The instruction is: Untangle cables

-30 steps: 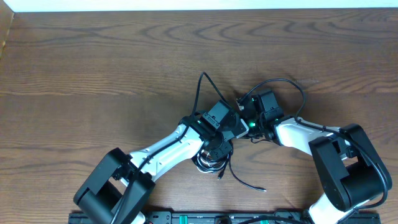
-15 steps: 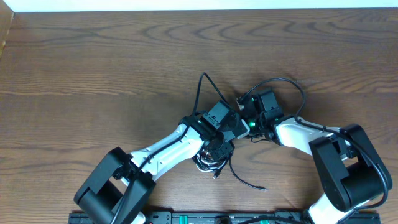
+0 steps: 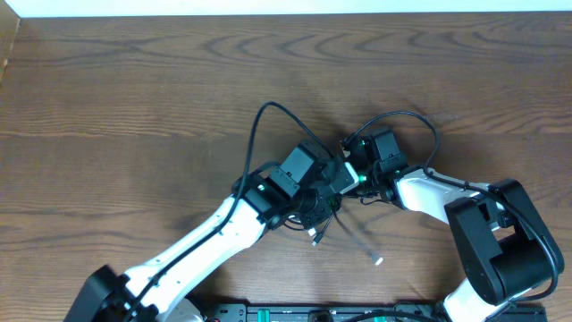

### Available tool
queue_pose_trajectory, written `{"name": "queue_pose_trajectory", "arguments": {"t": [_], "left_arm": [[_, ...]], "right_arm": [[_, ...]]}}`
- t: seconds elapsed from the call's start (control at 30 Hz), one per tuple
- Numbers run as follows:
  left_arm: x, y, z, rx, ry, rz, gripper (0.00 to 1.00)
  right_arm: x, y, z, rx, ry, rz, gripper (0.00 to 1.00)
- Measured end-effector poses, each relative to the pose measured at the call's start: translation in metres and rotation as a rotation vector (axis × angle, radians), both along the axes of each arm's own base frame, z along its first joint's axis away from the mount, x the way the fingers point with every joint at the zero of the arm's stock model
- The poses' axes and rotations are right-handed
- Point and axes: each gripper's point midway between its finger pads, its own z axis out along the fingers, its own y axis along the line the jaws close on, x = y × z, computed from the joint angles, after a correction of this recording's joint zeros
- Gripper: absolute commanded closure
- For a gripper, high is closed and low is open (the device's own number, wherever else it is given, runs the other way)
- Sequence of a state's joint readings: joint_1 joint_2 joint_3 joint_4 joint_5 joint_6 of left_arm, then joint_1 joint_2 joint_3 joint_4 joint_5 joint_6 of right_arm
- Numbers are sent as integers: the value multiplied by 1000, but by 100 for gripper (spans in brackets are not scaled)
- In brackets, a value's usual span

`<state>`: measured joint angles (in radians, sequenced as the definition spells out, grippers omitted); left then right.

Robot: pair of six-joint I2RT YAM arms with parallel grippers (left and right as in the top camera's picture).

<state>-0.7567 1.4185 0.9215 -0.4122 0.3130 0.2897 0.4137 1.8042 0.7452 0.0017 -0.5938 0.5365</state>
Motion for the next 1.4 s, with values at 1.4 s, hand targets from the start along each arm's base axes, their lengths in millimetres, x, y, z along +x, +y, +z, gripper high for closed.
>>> {"name": "queue_pose_trajectory", "arguments": {"t": [1.4], "left_arm": [[-19,9,-39,64,264,173,62]], "right_arm": [[10,-17,0,-40,4,-59,86]]}}
